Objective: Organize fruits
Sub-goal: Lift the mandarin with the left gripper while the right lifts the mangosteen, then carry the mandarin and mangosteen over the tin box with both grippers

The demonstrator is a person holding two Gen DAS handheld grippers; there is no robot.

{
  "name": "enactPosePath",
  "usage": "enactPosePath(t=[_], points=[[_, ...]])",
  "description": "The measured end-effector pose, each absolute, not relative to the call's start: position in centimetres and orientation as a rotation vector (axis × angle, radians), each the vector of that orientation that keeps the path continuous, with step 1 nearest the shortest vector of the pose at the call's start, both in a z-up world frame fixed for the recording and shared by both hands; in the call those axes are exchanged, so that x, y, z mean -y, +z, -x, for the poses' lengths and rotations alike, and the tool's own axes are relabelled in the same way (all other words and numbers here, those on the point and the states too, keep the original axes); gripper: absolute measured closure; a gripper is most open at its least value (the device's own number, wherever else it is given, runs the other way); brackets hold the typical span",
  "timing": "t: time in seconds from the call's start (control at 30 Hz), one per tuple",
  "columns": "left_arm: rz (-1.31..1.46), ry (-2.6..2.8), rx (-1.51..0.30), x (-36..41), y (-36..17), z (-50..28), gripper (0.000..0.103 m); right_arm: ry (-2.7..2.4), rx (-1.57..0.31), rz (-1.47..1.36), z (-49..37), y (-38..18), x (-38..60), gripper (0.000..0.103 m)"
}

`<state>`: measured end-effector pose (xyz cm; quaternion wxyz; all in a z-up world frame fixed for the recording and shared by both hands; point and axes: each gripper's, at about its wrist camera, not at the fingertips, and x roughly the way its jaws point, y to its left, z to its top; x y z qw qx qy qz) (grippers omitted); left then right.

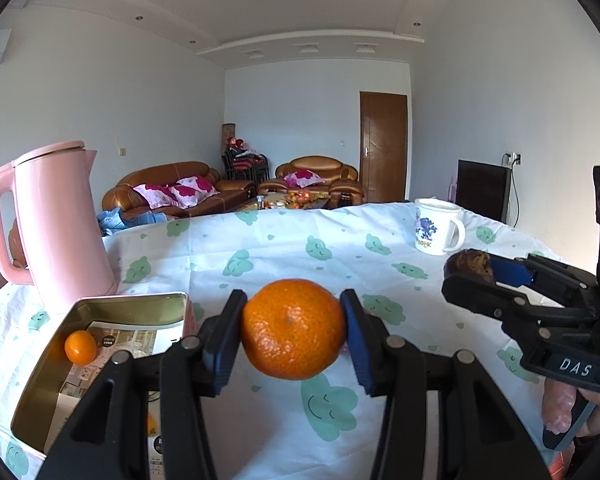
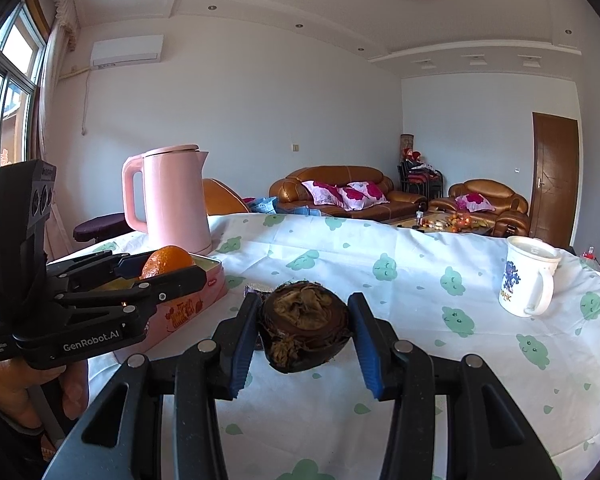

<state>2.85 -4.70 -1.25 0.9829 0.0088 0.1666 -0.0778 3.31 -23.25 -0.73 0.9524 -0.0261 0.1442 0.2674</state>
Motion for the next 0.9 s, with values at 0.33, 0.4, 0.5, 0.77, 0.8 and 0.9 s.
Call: enactPosePath(t=[0.33,0.4,0.5,0.77,0.8,0.9], points=[[-0.016,-0.146,-0.325,4.6,-1.2,-2.6,0.054,0.538,-0.265,0.064,-2.7,-0.7,23.2,0.056],[-0.015,-0.146,-0.324,4.6,-1.2,-2.6,0.054,0.538,-0.266,0.069,-2.7,-0.7,23.1,0.056],[-0.015,-0.147,-0.326,4.6,-1.2,-2.7,0.054,0.544,-0.27,0.083,-2.7,-0.7,22.8,0.056],[-0.004,-0.119,-0.357,4.0,-1.3,-2.9,0.054,0.578,-0.29,0.139,-2.8,-0.6,20.7,0.056],[0.0,-0.113,-0.363,3.7,-1.3,-2.9,0.054,0.586,-0.293,0.147,-2.8,-0.6,20.3,0.056],[0.009,-0.094,-0.374,3.0,-1.4,-3.0,0.054,0.607,-0.3,0.162,-2.8,-0.5,19.3,0.056]])
